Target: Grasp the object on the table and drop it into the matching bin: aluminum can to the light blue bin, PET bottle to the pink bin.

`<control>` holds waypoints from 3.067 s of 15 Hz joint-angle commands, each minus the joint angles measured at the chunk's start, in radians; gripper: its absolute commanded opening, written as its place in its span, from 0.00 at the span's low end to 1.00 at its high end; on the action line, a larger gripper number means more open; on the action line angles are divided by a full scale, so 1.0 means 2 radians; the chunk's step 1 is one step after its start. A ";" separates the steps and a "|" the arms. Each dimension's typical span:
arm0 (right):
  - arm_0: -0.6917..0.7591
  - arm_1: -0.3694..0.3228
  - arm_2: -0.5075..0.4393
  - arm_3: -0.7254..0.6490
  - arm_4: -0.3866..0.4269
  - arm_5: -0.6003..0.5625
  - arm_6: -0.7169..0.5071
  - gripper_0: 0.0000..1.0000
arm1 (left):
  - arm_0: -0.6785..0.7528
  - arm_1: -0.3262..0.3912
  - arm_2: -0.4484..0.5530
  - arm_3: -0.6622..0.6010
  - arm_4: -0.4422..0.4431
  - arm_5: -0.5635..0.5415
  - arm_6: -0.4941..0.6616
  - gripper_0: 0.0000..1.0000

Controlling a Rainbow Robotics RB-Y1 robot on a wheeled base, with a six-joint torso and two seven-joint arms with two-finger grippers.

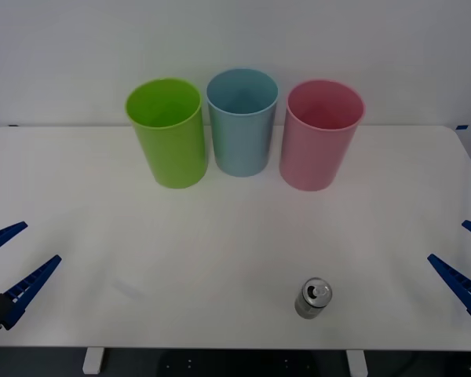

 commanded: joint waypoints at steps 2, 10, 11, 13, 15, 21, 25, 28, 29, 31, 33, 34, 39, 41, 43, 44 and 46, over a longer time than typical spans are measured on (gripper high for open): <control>0.008 0.011 0.000 0.008 0.007 0.001 0.001 1.00 | 0.000 0.000 0.000 0.000 0.000 0.000 0.000 1.00; 0.019 -0.011 0.010 0.004 0.007 -0.008 0.012 1.00 | 0.000 0.000 0.000 0.000 0.000 0.000 0.000 1.00; 0.021 -0.016 0.011 0.004 0.007 -0.014 0.014 1.00 | 0.000 0.000 0.000 0.000 0.000 0.000 0.000 1.00; 0.026 -0.024 0.012 0.005 0.007 -0.025 0.022 1.00 | 0.000 0.000 0.000 0.000 0.000 0.000 0.000 1.00; 0.030 -0.030 0.015 0.005 0.007 -0.036 0.037 1.00 | 0.000 0.000 0.000 0.000 0.000 0.000 0.000 1.00; 0.042 -0.045 0.037 0.008 0.008 -0.066 0.073 1.00 | 0.000 0.000 0.000 0.000 0.000 0.000 0.000 1.00; 0.014 -0.065 0.052 0.084 0.008 -0.112 0.143 1.00 | 0.000 0.000 0.000 0.000 0.000 0.000 0.000 1.00; -0.013 -0.077 0.073 0.146 0.009 -0.129 0.195 1.00 | 0.000 0.000 0.000 0.000 0.000 0.000 0.000 1.00; -0.023 -0.078 0.078 0.161 0.008 -0.129 0.211 1.00 | 0.000 0.000 0.000 0.000 0.000 0.000 0.000 1.00; -0.036 -0.078 0.093 0.185 0.008 -0.129 0.235 1.00 | 0.000 0.000 0.000 0.000 0.000 0.000 0.000 1.00; -0.050 -0.077 0.113 0.207 0.009 -0.123 0.257 1.00 | 0.000 0.000 0.000 0.000 0.000 0.000 0.000 1.00; -0.053 -0.077 0.121 0.212 0.009 -0.120 0.264 1.00 | 0.000 0.000 0.000 0.000 0.000 0.000 0.000 1.00; -0.059 -0.077 0.172 0.215 0.003 -0.079 0.272 1.00 | 0.000 0.000 0.000 0.000 0.000 0.000 0.000 1.00; -0.061 -0.076 0.193 0.214 -0.003 -0.060 0.272 1.00 | 0.000 0.000 0.000 0.000 0.000 0.000 0.000 1.00; -0.066 -0.075 0.203 0.214 -0.003 -0.050 0.276 1.00 | 0.000 0.000 0.000 0.000 0.000 0.000 0.000 1.00; -0.067 -0.075 0.207 0.214 -0.003 -0.046 0.277 1.00 | 0.000 0.000 0.000 0.000 0.000 0.000 0.000 1.00; -0.071 -0.064 0.213 0.214 -0.002 -0.039 0.280 1.00 | 0.000 0.000 0.000 0.000 0.000 0.000 0.000 1.00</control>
